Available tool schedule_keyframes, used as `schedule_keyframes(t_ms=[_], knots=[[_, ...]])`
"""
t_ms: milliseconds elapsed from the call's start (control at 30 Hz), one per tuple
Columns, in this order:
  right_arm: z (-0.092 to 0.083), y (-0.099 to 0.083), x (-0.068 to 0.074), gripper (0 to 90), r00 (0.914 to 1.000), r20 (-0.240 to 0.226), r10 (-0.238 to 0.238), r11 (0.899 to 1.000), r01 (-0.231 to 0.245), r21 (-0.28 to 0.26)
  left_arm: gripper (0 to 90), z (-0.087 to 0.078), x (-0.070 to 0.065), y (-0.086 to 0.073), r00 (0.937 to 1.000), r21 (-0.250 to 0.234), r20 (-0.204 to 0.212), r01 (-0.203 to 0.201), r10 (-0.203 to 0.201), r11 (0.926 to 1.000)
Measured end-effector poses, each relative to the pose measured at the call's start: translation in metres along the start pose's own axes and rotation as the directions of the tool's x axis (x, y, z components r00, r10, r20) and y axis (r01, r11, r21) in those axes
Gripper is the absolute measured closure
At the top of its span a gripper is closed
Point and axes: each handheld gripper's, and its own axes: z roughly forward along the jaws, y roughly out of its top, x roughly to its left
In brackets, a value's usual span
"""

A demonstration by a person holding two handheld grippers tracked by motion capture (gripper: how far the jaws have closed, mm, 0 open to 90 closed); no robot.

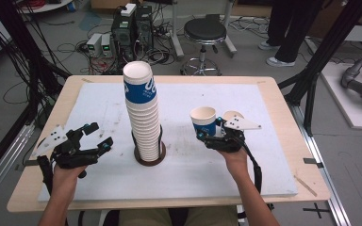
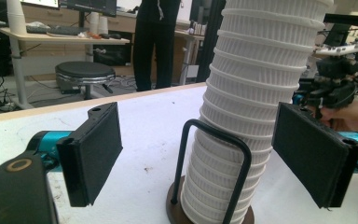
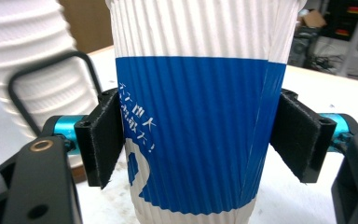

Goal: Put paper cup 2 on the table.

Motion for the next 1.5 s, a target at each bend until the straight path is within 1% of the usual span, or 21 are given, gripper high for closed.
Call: schedule_keyframes(t_ms=[33,67,100,133,233,300,367,400,433,500,600,767,900,967,1033,1067,1100,1200,1400,1467,1500], knots=[[0.002,-0.007,-0.002,24.7,0.9997,0.023,0.011,1.0,-0.011,0.0,15.8,0.0,0.0,0.0,1.0,-0.001,0.0,0.0,0.0,1.0],[0.003,-0.01,-0.002,24.7,0.9994,0.03,0.019,1.0,-0.019,0.005,15.8,0.0,0.0,0.0,1.0,-0.002,-0.001,0.002,-0.002,1.0],[0.003,-0.01,-0.002,24.7,0.9994,0.03,0.019,1.0,-0.019,0.005,15.8,0.0,0.0,0.0,1.0,-0.002,-0.001,0.002,-0.002,1.0],[0.007,-0.013,-0.003,24.6,0.9989,0.041,0.022,0.999,-0.023,0.026,15.8,0.0,0.0,0.0,1.0,-0.002,-0.002,0.001,-0.001,1.0],[0.01,-0.015,-0.004,24.6,0.9988,0.047,0.013,0.999,-0.014,0.033,15.8,-0.001,0.0,0.0,1.0,-0.003,-0.003,0.003,-0.003,1.0],[0.017,-0.017,-0.005,24.6,0.998,0.058,0.024,0.998,-0.028,0.06,15.8,-0.001,0.001,0.0,1.0,-0.006,-0.005,0.007,-0.007,1.0],[0.022,-0.02,-0.007,24.6,0.9972,0.073,0.016,0.995,-0.023,0.092,15.8,-0.001,0.002,0.0,1.0,-0.004,-0.008,0.004,-0.004,1.0],[0.022,-0.02,-0.007,24.6,0.9972,0.073,0.016,0.995,-0.023,0.092,15.8,-0.002,0.002,0.0,1.0,-0.005,-0.009,0.004,-0.004,1.0],[0.024,-0.022,-0.007,24.6,0.997,0.074,0.023,0.993,-0.031,0.117,15.8,-0.002,0.002,-0.001,1.0,-0.004,-0.008,0.006,-0.006,1.0],[0.029,-0.026,-0.009,24.6,0.9968,0.079,0.009,0.986,-0.023,0.167,15.8,-0.002,0.002,-0.001,1.0,-0.002,-0.008,0.005,-0.006,1.0],[0.035,-0.032,-0.009,24.5,0.9967,0.081,0.008,0.975,-0.026,0.222,15.8,-0.002,0.002,-0.002,0.9999,-0.003,-0.009,0.009,-0.009,1.0],[0.033,-0.032,-0.01,24.5,0.9961,0.084,0.027,0.975,-0.045,0.22,15.8,-0.002,0.003,-0.002,0.9999,-0.001,-0.011,0.012,-0.012,0.9999],[0.027,-0.031,-0.009,24.5,0.9965,0.082,0.02,0.971,-0.038,0.236,15.8,-0.003,0.004,-0.003,0.9998,0.002,-0.015,0.011,-0.011,0.9999],[0.021,-0.034,-0.009,24.5,0.9968,0.079,0.014,0.974,-0.032,0.226,15.8,-0.004,0.004,-0.004,0.9998,0.001,-0.017,0.013,-0.013,0.9999],[0.013,-0.037,-0.012,24.4,0.9964,0.072,0.044,0.972,-0.059,0.227,15.8,-0.004,0.004,-0.004,0.9998,0.001,-0.017,0.013,-0.013,0.9999],[0.013,-0.037,-0.012,24.4,0.9964,0.072,0.044,0.972,-0.059,0.227,15.8,-0.004,0.004,-0.004,0.9998,0.002,-0.017,0.014,-0.014,0.9999],[0.011,-0.037,-0.01,24.0,0.9974,0.07,0.02,0.97,-0.037,0.242,15.8,-0.003,0.004,-0.004,0.9997,0.001,-0.016,0.016,-0.016,0.9999],[0.009,-0.038,-0.008,23.6,0.9975,0.07,0.01,0.969,-0.027,0.246,15.8,-0.004,0.004,-0.003,0.9998,-0.001,-0.014,0.013,-0.013,0.9999],[0.004,-0.04,-0.008,21.2,0.9985,0.054,0.014,0.961,-0.028,0.277,15.8,-0.003,0.004,-0.004,0.9998,0.005,-0.014,0.015,-0.015,0.9999],[0.003,-0.041,-0.009,19.0,0.9982,0.046,0.04,0.954,-0.051,0.296,15.8,-0.003,0.004,-0.004,0.9998,0.004,-0.014,0.017,-0.017,0.9998],[0.0,-0.042,-0.011,19.0,0.9986,0.017,0.051,0.949,-0.054,0.309,15.8,-0.003,0.004,-0.004,0.9998,0.005,-0.013,0.017,-0.017,0.9998]])
